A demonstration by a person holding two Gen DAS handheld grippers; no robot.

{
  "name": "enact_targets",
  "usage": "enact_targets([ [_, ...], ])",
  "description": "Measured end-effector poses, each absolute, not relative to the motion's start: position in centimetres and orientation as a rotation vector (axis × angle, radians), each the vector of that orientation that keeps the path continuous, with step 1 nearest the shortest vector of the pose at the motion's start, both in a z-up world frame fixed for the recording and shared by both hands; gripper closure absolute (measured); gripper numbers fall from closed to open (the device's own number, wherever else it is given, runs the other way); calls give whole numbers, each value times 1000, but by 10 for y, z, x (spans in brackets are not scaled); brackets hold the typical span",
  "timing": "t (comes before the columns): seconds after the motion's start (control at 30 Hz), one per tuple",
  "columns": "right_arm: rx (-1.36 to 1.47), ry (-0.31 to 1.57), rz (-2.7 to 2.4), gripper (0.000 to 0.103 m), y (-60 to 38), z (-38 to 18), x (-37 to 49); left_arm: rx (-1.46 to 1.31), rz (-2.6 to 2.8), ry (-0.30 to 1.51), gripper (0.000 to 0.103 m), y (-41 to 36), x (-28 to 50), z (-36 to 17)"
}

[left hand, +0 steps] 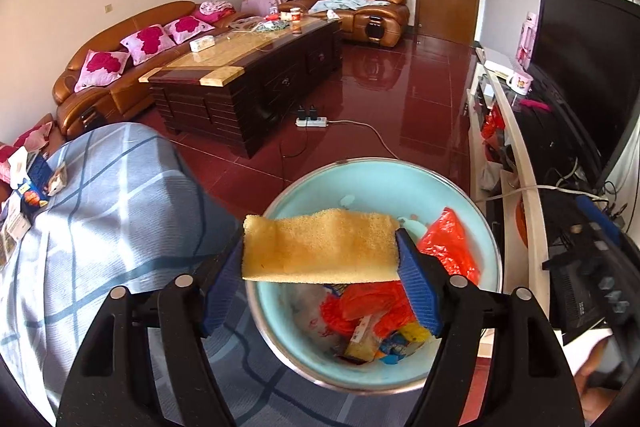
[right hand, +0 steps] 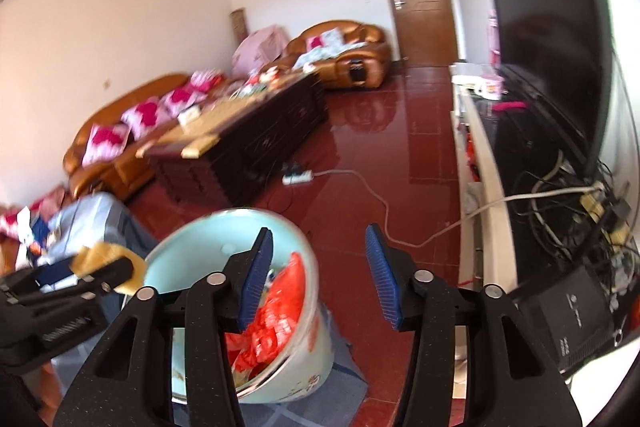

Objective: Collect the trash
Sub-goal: 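Open both grippers to drop the sponge and red bag into the bin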

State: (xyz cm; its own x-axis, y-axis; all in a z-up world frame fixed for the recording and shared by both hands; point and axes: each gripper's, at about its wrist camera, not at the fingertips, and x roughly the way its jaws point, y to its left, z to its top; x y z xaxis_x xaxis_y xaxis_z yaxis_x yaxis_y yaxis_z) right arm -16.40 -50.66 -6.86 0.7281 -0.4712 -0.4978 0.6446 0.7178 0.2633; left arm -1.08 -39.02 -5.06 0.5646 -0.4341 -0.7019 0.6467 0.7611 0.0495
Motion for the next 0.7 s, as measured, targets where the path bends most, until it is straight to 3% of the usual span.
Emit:
enact_targets([
  [0.07, 464, 389, -653, 46, -509, -66, -172, 336, -654, 726, 23, -397, -12, -53],
  [0.13, 469, 374, -659, 39, -507, -63, -177, 343, -644, 723, 12, -400, -13, -56],
  [0.23, 473, 364, -659, 36, -505, -62, -181, 323, -647, 756, 5, -402, -7, -59],
  [0.47, 504, 361, -661, 34, -501, -63, -185, 345, -652, 837, 6, -406, -2, -69],
  [0.7, 505, 408, -655, 20, -493, -64, -183, 345, -607, 836, 6, -378, -9, -67],
])
